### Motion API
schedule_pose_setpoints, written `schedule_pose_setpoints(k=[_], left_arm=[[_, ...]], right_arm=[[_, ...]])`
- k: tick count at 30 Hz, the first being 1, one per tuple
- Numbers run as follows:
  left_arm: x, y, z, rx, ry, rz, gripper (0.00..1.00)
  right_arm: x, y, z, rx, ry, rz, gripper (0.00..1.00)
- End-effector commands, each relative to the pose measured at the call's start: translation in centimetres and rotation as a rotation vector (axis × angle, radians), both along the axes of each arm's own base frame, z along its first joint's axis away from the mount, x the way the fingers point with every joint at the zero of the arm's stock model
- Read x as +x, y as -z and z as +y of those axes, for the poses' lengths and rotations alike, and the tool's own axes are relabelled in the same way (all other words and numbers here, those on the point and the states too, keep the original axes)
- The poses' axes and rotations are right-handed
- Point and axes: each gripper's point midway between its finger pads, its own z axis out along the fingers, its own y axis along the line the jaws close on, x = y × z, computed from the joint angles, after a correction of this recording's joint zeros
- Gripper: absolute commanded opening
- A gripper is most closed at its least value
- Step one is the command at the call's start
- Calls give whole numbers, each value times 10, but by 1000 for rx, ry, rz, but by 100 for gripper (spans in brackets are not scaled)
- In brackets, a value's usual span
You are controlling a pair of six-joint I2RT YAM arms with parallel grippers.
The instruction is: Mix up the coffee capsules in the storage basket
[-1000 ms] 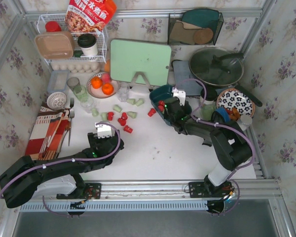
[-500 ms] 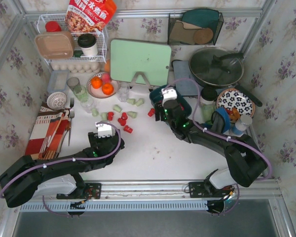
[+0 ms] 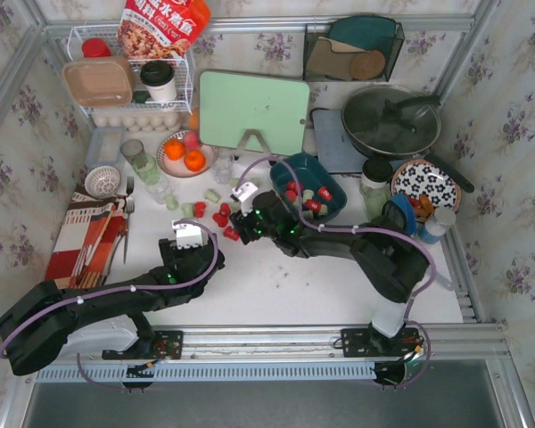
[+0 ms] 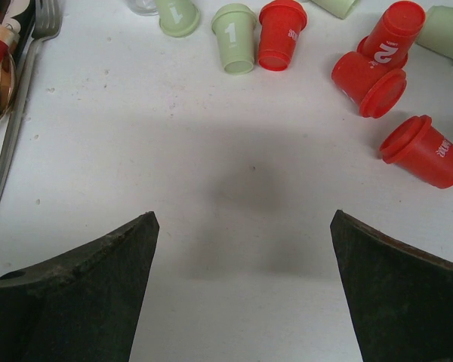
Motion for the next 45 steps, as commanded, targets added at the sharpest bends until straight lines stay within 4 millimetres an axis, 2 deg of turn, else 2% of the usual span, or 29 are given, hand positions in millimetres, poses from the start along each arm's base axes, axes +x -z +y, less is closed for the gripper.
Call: schedule_pose_setpoints(k=[1,5,9,13,16,21,24,29,32,35,37,42,45], left_arm=[[1,-2,5,13,-21,-12,99],[1,-2,5,15,-22,-12,99],[1,-2,5,15,-21,-11,99],[1,-2,5,16,-22,-12,99],[1,-2,5,17,-22,-11,99],[0,-1,6,16,-23,-11,99],[0,-1,6,15,-23,-11,99],[0,-2,6,16,-24,-11,99],[0,-2,6,17,-24,-11,99],[0,-2,6,16,-24,-11,99],[1,-3,6,16,-24,-12,99],[1,-2,5,16,-24,-10,99],[1,-2,5,18,-24,-9,99]], right_arm=[[-12,18,29,-2,-120,40,62],[-15,37,38,-26,-142,68,61],[-13,50,39,-53,-132,78,58],[-8,57,35,-73,-109,70,54],[-8,57,35,-69,-107,68,47],[-8,45,36,-44,-100,58,30],[-7,28,34,-20,-89,34,16],[0,-4,23,11,-28,-31,8],[16,-26,-1,1,107,-92,5],[40,-44,-44,-16,320,-161,4],[53,-49,-77,-1,441,-179,4],[61,-41,-149,47,656,-142,3],[62,-32,-180,68,743,-115,3]])
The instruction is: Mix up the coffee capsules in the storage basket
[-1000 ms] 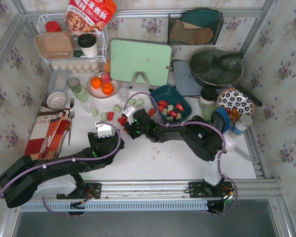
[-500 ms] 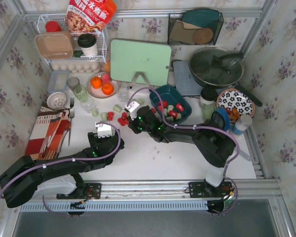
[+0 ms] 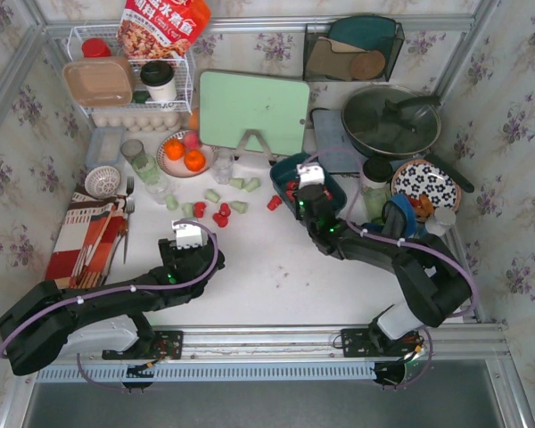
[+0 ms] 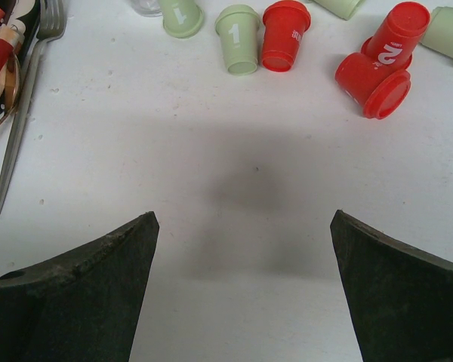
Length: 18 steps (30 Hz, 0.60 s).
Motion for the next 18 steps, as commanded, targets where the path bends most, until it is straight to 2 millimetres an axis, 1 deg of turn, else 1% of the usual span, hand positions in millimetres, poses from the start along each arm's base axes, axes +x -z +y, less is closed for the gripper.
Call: schedule_pose_setpoints(k=[1,3,4,5,6,9,11,13,15,18], left_arm=[[1,-2,3,12,-19,-7,99],[1,-2,3,15,-19,-5,99],[1,-2,3,18,-17,-3,99],[2,-2,2,17,-18,-3,99],[2,-2,2,19,-17,-3,99],[2,-2,2,22,-18,-2,99],[2,-2,2,23,-17,0,99],[2,-3,3,28,-20,1,99],[2,-5,3,30,-22,-1,99],[2,-8,4,42,-25,2,99]], right_arm=[[8,-1,-42,91,173,-17,3],[8,8,-52,97,194,14,3],[7,12,-53,94,198,30,3],[12,16,-69,92,241,39,3],[12,21,-75,85,258,56,4],[15,34,-83,78,289,93,6],[19,40,-85,85,296,114,8],[22,49,-87,87,305,142,17],[25,53,-86,94,303,164,28],[28,55,-81,109,279,185,50]])
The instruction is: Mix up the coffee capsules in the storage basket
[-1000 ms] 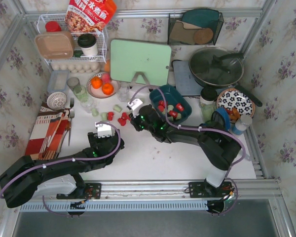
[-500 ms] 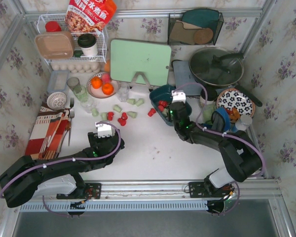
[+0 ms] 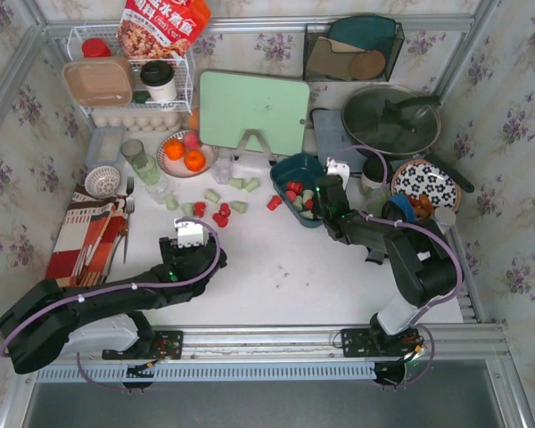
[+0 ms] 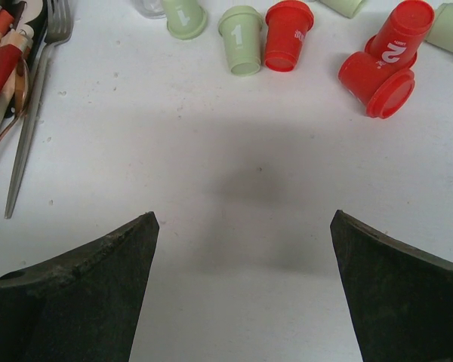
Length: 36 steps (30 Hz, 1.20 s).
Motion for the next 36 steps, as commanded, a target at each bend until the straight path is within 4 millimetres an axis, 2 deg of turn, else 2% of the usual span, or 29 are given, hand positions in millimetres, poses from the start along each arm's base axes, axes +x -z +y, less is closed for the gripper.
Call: schedule_pose_setpoints(k=[1,3,7,13,18,25,31,36], left_arm=[[2,-9,4,17,-22,-12,99],[2,-13,3,17,-17,-9,99],[2,-27,-7,-5,35,2,99],[9,-55,-22,-30,96,12,99],[21,-59,-44,-72,186,83,100],[51,-41,-68,-163,287,269,98],[80,-5,-88,-248,359,441,96],[105,15,-88,-299,352,520,91]], right_arm=[[2,0,9,46,-27,19,56],[2,-7,11,54,-45,10,62],[-5,-23,13,61,-78,-7,67],[-21,-61,26,152,-166,-73,69],[-40,-76,22,174,-197,-115,68],[-62,-72,14,184,-207,-131,68],[-65,-82,11,185,-207,-163,68],[-66,-84,10,183,-207,-171,68]])
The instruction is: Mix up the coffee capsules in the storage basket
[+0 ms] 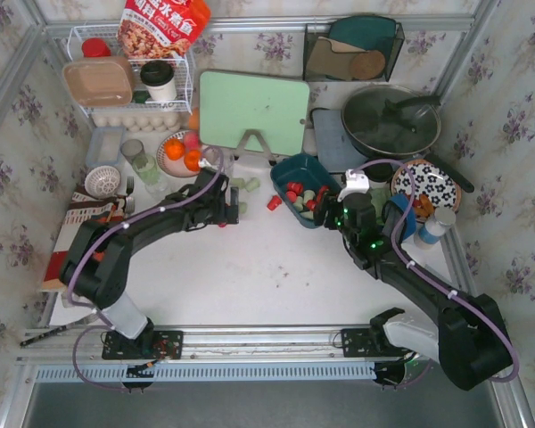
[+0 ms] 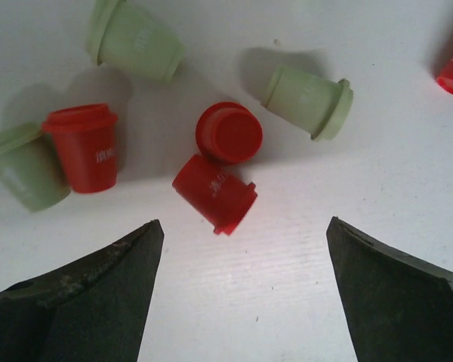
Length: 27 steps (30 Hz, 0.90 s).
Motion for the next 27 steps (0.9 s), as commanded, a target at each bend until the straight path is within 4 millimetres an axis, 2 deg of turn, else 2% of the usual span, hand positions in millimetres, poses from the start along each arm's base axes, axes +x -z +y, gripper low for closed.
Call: schedule_pose_setpoints(k=[1,4,8,14,20,27], left_arm=[[9,12,-13,-95,71,79,89],[16,22,-12,-111,61,114,87],[13,31,-8,-87,45,166,78],[10,43,8,-6,-1,191,75],[7,57,19,50,-69,230,66],[10,58,17,86,-60,190,58]], right_arm=[[2,-7,-1,1,-1,-29,68],[2,-7,-2,-2,8,-34,68],[1,-6,-4,-8,15,-33,68],[1,-7,-5,-7,17,-39,68],[1,-6,-5,-9,19,-37,68],[2,-5,-5,-10,18,-34,68]])
